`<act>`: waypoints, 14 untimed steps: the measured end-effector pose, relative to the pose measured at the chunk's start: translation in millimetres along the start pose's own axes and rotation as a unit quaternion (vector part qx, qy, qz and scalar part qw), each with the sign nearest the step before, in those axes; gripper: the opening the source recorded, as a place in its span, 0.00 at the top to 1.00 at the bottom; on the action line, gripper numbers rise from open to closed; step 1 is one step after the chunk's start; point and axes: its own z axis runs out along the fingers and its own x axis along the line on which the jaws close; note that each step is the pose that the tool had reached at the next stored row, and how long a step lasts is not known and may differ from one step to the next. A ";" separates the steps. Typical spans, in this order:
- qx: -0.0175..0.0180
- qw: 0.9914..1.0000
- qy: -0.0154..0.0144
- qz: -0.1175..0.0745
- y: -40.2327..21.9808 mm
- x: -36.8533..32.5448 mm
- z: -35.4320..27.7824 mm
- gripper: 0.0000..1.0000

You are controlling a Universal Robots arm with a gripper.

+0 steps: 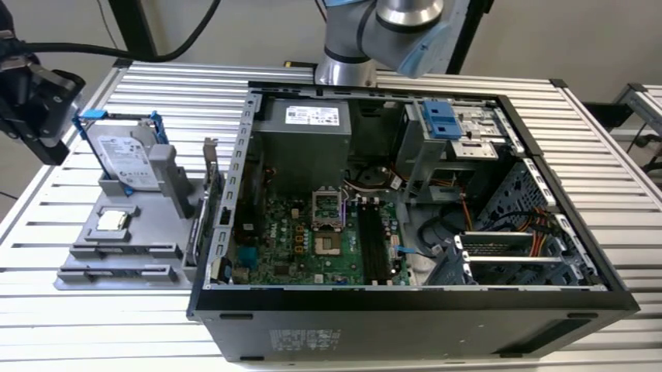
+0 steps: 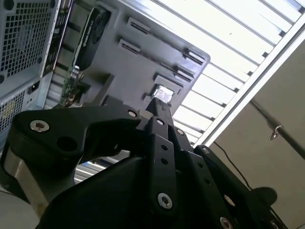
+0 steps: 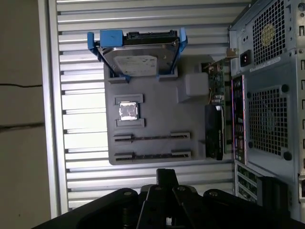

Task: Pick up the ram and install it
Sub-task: 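Pick up the ram and move it above insertion slot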

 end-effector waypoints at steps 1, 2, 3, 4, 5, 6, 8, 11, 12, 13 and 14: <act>0.000 1.000 0.000 0.000 -0.9 0.0 0.0 1.00; 0.000 1.000 0.000 0.000 -1.6 0.1 -0.1 1.00; 0.000 1.000 0.000 0.000 -2.3 0.1 -0.1 1.00; 0.000 1.000 0.000 0.000 -3.0 0.2 -0.1 1.00; 0.000 1.000 0.000 -0.001 -3.6 0.2 -0.1 1.00; 0.000 1.000 0.000 -0.001 -4.2 0.3 -0.1 1.00; 0.000 1.000 0.000 -0.001 -4.4 0.3 -0.2 1.00; 0.000 1.000 0.000 -0.001 -4.7 1.1 -0.2 1.00; 0.000 1.000 0.000 -0.001 -4.7 1.1 -0.2 1.00; 0.000 1.000 0.000 -0.001 -4.6 1.2 -0.2 1.00; 0.000 1.000 0.000 -0.001 -4.7 1.2 -0.2 1.00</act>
